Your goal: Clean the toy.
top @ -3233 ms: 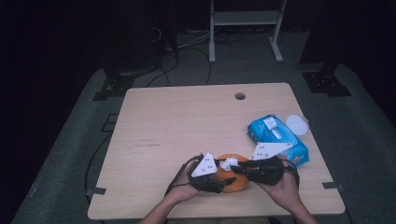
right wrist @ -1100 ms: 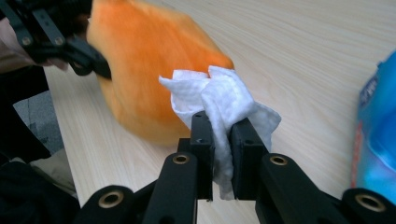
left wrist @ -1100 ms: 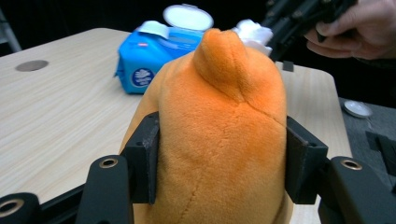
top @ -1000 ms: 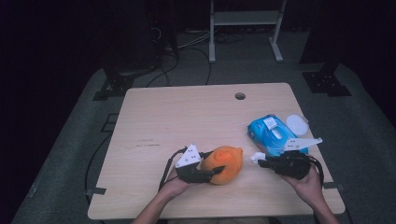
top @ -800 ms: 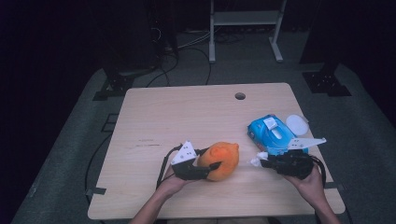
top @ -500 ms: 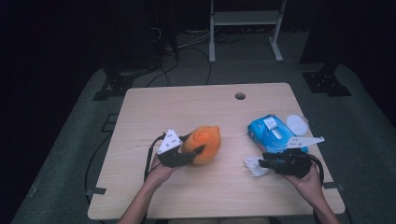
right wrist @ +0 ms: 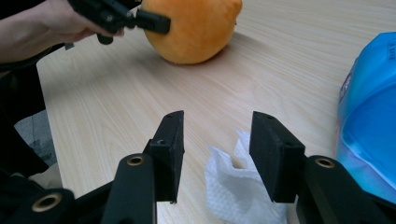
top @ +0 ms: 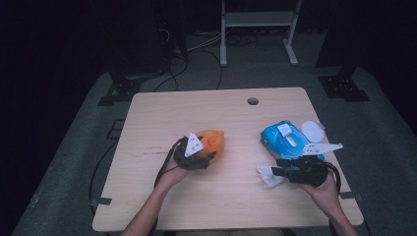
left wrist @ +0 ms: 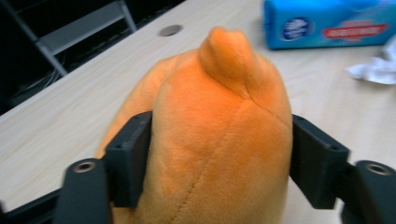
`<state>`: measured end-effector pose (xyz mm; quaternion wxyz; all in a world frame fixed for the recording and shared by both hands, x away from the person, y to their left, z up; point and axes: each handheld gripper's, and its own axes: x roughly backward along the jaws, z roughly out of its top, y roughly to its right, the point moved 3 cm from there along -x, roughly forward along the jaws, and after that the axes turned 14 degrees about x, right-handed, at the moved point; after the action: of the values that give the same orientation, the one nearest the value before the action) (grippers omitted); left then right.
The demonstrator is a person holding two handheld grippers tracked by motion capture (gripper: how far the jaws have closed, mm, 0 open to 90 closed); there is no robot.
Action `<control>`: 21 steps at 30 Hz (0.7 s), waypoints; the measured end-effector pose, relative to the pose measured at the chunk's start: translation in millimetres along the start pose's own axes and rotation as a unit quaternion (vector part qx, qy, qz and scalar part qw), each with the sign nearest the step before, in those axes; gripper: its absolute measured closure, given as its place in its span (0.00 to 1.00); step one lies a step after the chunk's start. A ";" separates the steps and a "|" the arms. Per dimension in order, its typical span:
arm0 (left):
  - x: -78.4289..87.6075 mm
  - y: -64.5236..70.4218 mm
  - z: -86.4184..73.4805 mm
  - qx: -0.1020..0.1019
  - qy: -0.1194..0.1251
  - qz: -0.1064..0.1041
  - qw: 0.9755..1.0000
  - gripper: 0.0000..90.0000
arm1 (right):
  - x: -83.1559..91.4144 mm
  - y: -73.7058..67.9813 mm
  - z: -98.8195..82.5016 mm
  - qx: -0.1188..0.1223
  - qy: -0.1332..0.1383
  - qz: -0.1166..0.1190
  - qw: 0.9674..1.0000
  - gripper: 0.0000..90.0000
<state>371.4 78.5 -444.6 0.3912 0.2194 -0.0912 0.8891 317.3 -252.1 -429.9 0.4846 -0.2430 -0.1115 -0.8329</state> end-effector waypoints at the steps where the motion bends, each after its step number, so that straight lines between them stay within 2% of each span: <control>1: 0.9 4.3 1.4 0.000 0.001 -0.013 1.000 0.30 | -0.7 -0.1 0.2 -0.001 -0.001 0.001 1.000 0.59; 4: 6.5 16.7 7.5 0.019 0.002 -0.062 0.998 0.28 | -1.5 -0.5 0.9 0.002 -0.001 0.003 1.000 0.58; 6: 9.7 20.2 10.4 0.032 0.004 -0.075 0.997 0.26 | -1.1 -0.8 1.6 0.001 0.000 0.002 1.000 0.58; 7: 13.0 21.3 11.1 0.049 0.008 -0.087 0.995 0.24 | -0.1 -0.4 1.6 0.001 0.001 0.000 1.000 0.58; 11: 19.8 20.9 6.6 0.067 0.011 -0.095 0.993 0.23 | 1.7 0.4 0.6 0.000 0.004 -0.003 1.000 0.58; 21: 43.5 17.3 -6.0 0.071 0.012 -0.093 0.993 0.23 | -0.1 -2.5 2.8 0.006 0.000 -0.006 1.000 0.57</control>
<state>330.7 97.3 -429.7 0.4563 0.2440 -0.0025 0.8557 316.0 -249.6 -427.4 0.4809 -0.2395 -0.1180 -0.8351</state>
